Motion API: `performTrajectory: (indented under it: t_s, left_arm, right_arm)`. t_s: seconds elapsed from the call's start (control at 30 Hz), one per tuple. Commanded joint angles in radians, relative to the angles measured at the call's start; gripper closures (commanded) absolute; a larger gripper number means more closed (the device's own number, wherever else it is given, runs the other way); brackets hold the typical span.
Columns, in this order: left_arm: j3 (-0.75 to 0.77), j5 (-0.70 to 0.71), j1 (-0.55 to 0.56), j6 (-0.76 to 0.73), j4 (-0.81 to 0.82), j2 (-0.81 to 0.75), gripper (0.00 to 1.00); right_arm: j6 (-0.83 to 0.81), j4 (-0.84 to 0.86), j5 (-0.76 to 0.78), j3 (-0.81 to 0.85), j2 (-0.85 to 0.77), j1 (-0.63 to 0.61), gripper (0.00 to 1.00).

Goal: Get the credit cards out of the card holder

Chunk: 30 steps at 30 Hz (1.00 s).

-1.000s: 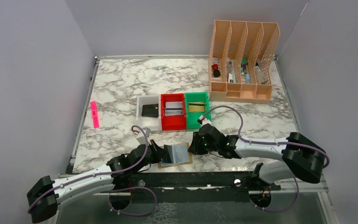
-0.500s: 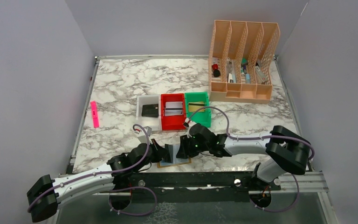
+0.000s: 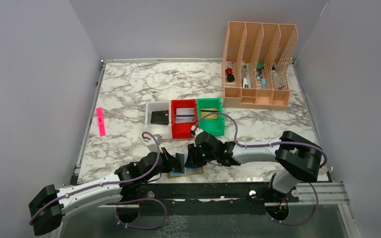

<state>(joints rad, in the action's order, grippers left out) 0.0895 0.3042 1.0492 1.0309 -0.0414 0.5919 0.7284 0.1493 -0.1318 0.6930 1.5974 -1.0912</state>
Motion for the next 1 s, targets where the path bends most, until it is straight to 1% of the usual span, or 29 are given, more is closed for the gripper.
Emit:
performTrajectory:
  t_s: [0.0,0.13,0.2,0.4,0.53,0.6,0.73,0.87,0.97]
  left_arm:
    - [0.020,-0.013,0.003,-0.017,0.017,0.017,0.98]
    - [0.018,-0.014,0.004,-0.014,0.013,0.018,0.98]
    - [0.015,-0.012,0.003,-0.012,0.010,0.012,0.98]
    - [0.019,0.016,0.003,-0.009,-0.033,-0.020,0.98]
    - [0.015,0.030,0.003,-0.002,-0.059,-0.050,0.98]
    - [0.011,0.030,0.002,0.002,-0.068,-0.062,0.98]
    - [0.013,0.036,0.003,0.004,-0.089,-0.080,0.98]
    - [0.013,0.038,0.004,0.006,-0.098,-0.096,0.98]
    - [0.012,0.039,0.003,0.006,-0.103,-0.104,0.98]
  right_arm:
    - [-0.027,-0.160,0.147,0.033,0.043,-0.042,0.72]
    - [-0.002,-0.202,0.240,0.023,0.017,-0.044,0.85]
    - [0.013,-0.223,0.278,0.015,-0.006,-0.044,0.89]
    - [0.053,-0.234,0.343,-0.044,-0.110,-0.044,0.92]
    - [0.086,-0.240,0.362,-0.078,-0.134,-0.044,0.92]
    - [0.096,-0.245,0.359,-0.086,-0.128,-0.044,0.91]
    - [0.103,-0.269,0.362,-0.086,-0.127,-0.044,0.82]
    - [0.093,-0.311,0.395,-0.067,-0.187,-0.044,0.77]
    - [0.064,-0.304,0.396,-0.057,-0.255,-0.044,0.69]
